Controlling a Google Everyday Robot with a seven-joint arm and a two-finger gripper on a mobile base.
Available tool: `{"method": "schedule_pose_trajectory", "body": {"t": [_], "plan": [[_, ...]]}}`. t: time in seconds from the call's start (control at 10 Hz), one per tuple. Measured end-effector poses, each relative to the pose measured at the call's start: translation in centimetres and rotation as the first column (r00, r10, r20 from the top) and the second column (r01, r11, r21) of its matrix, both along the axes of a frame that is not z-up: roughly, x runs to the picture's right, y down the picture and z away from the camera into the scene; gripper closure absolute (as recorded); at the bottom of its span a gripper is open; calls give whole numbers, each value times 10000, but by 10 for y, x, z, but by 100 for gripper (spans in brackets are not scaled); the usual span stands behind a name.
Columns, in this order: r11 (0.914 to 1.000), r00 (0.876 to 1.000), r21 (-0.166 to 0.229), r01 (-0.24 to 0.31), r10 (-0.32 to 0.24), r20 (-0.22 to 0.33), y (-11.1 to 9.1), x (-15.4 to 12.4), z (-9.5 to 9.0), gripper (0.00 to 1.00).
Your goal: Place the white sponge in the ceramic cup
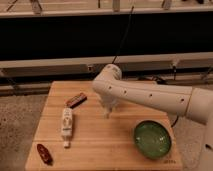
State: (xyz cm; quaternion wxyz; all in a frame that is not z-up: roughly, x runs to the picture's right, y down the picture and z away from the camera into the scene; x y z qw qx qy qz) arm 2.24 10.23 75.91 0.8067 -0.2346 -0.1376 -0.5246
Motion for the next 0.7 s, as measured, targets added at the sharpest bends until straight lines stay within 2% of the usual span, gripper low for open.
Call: {"method": "schedule_pose_trajectory", "body": {"t": [0.2, 0.7], "plan": [[9999, 9998, 42, -143, 144, -160, -17, 3, 8, 99], [9979, 9957, 51, -643, 645, -658, -35, 31, 11, 99]]}}
